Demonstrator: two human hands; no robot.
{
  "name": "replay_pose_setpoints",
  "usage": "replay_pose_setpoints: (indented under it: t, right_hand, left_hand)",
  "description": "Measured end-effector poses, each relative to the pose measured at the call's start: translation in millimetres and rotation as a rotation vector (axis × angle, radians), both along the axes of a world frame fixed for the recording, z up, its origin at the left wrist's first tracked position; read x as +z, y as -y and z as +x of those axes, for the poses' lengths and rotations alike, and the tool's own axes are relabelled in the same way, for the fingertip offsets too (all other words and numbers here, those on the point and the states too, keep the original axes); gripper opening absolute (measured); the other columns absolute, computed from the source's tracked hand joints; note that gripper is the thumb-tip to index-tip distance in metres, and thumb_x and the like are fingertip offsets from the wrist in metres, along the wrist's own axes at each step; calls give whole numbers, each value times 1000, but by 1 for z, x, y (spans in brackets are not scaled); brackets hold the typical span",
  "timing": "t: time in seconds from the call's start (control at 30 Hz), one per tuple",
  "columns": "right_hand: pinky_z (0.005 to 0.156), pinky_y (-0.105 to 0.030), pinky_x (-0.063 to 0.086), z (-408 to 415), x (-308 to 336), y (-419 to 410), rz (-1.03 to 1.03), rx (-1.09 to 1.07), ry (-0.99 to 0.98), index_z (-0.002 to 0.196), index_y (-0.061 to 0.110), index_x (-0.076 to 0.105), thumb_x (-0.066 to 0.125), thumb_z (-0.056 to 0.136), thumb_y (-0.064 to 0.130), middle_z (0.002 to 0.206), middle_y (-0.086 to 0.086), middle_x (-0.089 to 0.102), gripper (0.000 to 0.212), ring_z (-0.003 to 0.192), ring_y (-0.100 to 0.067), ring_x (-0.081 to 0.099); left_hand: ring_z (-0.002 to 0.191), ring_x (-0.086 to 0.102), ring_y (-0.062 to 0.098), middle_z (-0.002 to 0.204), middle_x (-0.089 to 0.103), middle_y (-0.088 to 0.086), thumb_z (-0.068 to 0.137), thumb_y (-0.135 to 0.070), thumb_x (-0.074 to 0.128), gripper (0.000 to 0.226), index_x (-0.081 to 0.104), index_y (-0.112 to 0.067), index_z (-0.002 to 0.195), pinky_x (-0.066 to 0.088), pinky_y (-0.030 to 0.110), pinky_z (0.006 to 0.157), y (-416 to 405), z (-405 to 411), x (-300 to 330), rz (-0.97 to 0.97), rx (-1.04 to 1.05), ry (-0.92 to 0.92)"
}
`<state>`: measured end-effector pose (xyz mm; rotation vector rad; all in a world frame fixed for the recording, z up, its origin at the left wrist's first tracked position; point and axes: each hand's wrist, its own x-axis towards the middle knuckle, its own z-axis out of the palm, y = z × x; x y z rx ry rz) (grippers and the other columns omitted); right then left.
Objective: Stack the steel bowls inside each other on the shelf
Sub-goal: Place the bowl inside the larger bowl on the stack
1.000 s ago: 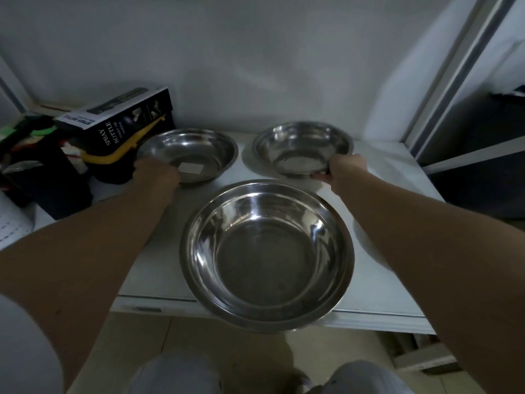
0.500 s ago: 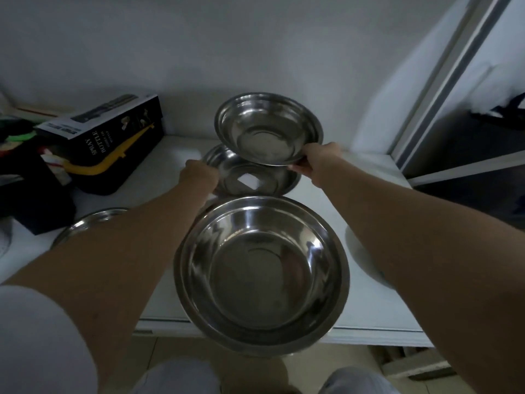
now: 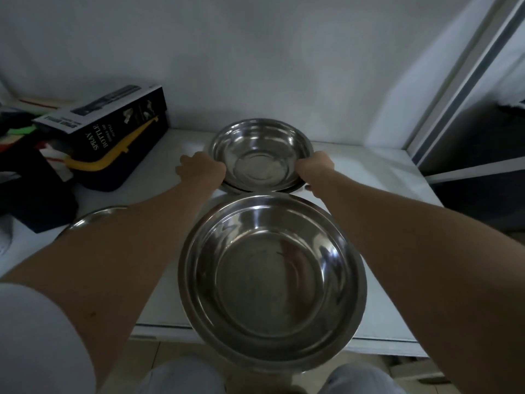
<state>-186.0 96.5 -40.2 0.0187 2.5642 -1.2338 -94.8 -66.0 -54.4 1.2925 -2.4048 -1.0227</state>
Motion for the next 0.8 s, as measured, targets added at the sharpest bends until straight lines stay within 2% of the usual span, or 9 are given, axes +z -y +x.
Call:
replay_pose_setpoints:
  t: [0.07,0.13,0.2,0.27,0.33,0.47,0.63,0.73,0.8]
  right_hand:
    - [69,-33,61,-1,-4,2,-30,8,21,112,0,58,46,97,12,91,-15,63,23,80,-29,68]
    - [77,-37,62,-3,-7,6,-30,14,-3,116,-3,58,44,98,13,98,-18,66,28,81,-29,69]
    - [84,-37,60,-3,-8,10,-22,22,-14,118,-4,58,44,98,15,92,-15,63,31,83,-28,67]
    - [88,-38,59,-4,-10,11,-6,21,-22,121,-3,57,47,96,17,91,-13,60,33,93,-29,69]
    - [91,-40,57,-6,-13,11,29,32,-53,121,-2,58,49,94,16,99,-13,61,34,101,-32,68]
    - [93,-43,56,-7,-14,12,86,81,-126,120,1,60,52,91,18,109,-15,66,34,105,-34,66]
    - [95,-43,54,-12,-14,13,46,59,-98,125,1,55,54,89,15,119,-17,64,39,108,-33,65]
    - [96,-41,53,-16,-14,12,45,32,-102,124,0,52,51,90,11,110,-14,61,36,98,-27,60]
    - [91,-36,53,-18,-14,12,41,33,-121,111,2,54,49,91,7,94,-10,57,21,84,-23,56]
  left_hand:
    - [126,49,35,130,59,19,84,-16,49,46,60,-4,127,41,37,102,3,-4,-5,-8,-21,12]
    - [125,51,36,129,60,20,85,-14,48,46,59,0,128,42,37,100,7,-10,-9,-29,-50,-1]
    - [125,52,37,129,60,22,88,-16,48,45,57,3,128,42,36,100,6,-12,-10,-50,-51,-8]
    - [124,53,38,130,59,23,89,-17,49,44,56,3,127,43,36,99,5,-14,-12,-59,-34,-26]
    - [123,54,38,131,59,23,89,-19,50,44,55,4,126,44,36,97,6,-13,-11,-60,1,-47]
    - [122,57,38,129,61,22,90,-17,50,42,58,4,125,46,36,95,10,-13,-10,-80,23,-8]
    - [123,55,38,131,60,23,91,-13,49,41,58,4,127,45,36,97,13,-14,-12,-71,13,10]
    - [125,54,38,133,59,22,90,-8,50,40,58,4,127,44,35,100,17,-14,-9,-68,9,7]
    - [123,56,39,129,61,23,87,-9,53,38,61,5,122,45,36,99,17,-15,-5,-74,13,-2]
